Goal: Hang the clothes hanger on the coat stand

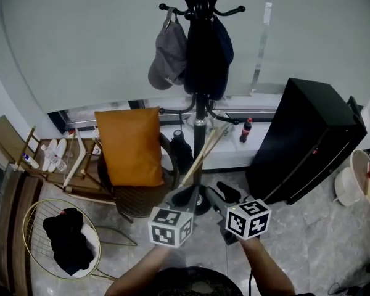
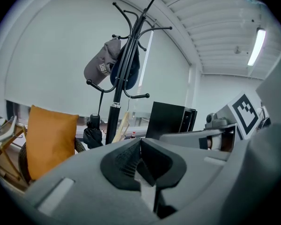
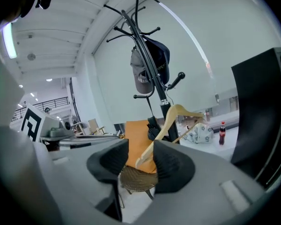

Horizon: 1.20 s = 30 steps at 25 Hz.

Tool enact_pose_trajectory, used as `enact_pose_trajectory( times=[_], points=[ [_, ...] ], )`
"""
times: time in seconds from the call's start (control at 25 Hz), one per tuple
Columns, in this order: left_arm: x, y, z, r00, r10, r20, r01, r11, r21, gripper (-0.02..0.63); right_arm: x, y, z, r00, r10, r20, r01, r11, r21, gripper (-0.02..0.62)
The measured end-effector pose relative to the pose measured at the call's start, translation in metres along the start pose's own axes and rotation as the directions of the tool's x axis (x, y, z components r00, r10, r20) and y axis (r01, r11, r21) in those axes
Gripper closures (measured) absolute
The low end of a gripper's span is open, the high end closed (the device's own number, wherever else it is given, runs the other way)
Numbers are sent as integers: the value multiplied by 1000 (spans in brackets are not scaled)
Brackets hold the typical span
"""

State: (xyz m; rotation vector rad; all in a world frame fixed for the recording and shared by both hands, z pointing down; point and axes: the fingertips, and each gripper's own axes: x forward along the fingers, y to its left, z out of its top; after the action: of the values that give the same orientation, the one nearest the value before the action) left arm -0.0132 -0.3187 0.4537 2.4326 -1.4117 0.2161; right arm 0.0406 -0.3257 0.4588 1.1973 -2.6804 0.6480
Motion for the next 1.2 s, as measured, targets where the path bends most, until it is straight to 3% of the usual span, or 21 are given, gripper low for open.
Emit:
enact_pose_trajectory(
  times=[0.32, 0.52, 1.2],
  points=[
    [-14, -16, -6, 1000, 6, 7, -6, 1000, 17, 601, -15, 21, 4, 999, 3, 37, -1, 998, -62, 505],
    [-18, -21, -5, 1000, 10, 14, -11, 999, 37, 601, -21, 29, 5, 998, -2, 56, 8, 994, -106, 594],
    [-21, -29, -14, 1000, 7, 0, -7, 999, 38, 601, -32, 32, 0, 998, 19, 53, -12, 992, -124, 595]
  ],
)
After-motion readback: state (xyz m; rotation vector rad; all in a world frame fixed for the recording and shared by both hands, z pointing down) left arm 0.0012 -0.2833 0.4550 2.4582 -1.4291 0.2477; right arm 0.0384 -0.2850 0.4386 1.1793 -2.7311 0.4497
